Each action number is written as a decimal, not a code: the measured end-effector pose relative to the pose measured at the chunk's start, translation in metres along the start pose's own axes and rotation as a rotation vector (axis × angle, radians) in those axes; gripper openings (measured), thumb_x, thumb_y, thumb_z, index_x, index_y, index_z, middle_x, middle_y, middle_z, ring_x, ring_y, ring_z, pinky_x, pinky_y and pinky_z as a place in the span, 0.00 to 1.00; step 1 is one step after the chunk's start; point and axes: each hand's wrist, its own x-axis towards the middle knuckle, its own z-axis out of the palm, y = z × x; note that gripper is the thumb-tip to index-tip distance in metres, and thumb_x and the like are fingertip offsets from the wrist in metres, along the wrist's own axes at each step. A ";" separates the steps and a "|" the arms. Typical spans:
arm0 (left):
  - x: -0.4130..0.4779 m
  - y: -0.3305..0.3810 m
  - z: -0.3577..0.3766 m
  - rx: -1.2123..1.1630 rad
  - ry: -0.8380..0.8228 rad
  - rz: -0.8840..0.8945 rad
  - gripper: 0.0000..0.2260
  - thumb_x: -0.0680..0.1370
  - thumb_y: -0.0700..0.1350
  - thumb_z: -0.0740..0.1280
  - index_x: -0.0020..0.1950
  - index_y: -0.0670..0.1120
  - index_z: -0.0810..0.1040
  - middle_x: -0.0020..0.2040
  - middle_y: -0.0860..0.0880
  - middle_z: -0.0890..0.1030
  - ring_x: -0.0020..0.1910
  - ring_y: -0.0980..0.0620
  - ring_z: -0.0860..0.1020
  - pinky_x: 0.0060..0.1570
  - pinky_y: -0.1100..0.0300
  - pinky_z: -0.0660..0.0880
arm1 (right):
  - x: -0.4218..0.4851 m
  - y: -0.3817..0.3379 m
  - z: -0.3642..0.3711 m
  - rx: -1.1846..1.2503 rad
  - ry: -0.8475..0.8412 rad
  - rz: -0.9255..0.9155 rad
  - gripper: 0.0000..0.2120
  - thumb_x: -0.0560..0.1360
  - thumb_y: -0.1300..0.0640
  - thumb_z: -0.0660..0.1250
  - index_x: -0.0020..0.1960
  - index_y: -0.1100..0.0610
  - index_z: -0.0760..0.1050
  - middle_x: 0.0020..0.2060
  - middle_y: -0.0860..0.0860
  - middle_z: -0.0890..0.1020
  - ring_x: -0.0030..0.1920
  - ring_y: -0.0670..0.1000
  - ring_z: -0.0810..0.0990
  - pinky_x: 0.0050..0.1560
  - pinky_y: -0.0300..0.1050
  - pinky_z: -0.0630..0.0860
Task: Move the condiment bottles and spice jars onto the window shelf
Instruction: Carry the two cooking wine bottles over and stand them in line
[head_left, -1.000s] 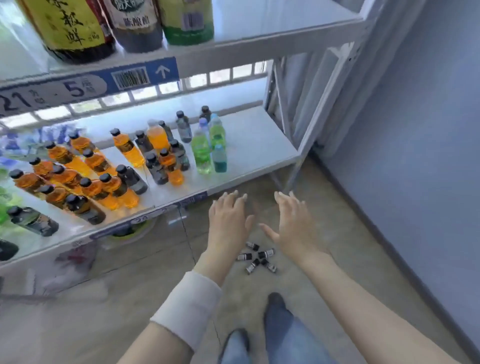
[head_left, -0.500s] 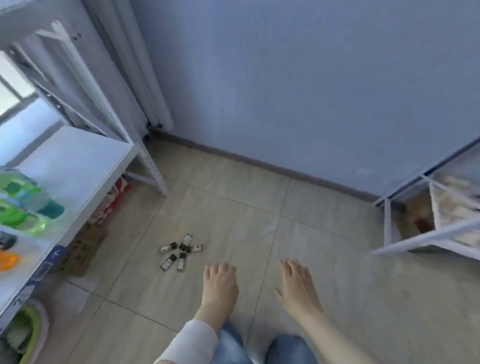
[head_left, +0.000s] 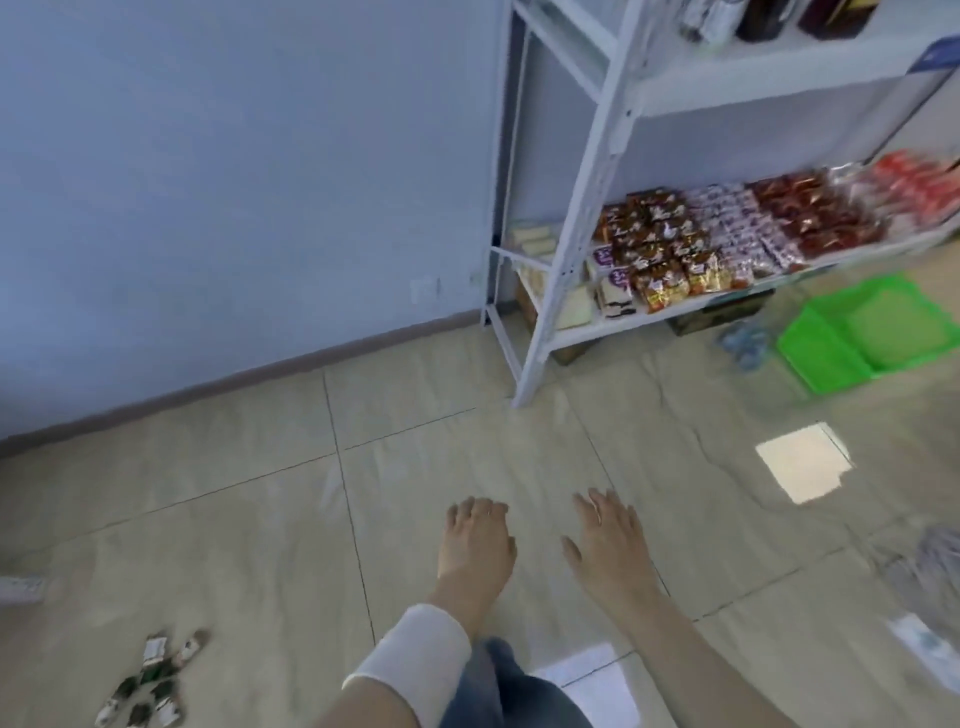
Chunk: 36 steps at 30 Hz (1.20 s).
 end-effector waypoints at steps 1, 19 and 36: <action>0.016 0.017 -0.005 0.011 0.003 0.030 0.20 0.80 0.47 0.57 0.72 0.47 0.62 0.72 0.48 0.64 0.72 0.47 0.59 0.72 0.54 0.51 | 0.009 0.017 -0.006 -0.008 0.036 0.036 0.29 0.64 0.53 0.77 0.61 0.62 0.75 0.60 0.62 0.78 0.62 0.64 0.75 0.61 0.64 0.72; 0.261 0.290 -0.147 0.075 0.292 0.434 0.19 0.79 0.46 0.58 0.69 0.46 0.66 0.69 0.47 0.68 0.70 0.47 0.62 0.71 0.53 0.54 | 0.191 0.237 -0.221 0.153 0.361 0.264 0.27 0.79 0.49 0.57 0.74 0.58 0.57 0.74 0.56 0.60 0.75 0.57 0.54 0.74 0.54 0.48; 0.402 0.496 -0.261 -0.447 0.684 0.229 0.30 0.76 0.53 0.64 0.75 0.49 0.55 0.72 0.48 0.65 0.70 0.49 0.65 0.68 0.49 0.66 | 0.334 0.416 -0.432 0.418 0.721 -0.156 0.26 0.76 0.50 0.63 0.71 0.58 0.63 0.70 0.56 0.67 0.71 0.54 0.64 0.67 0.41 0.57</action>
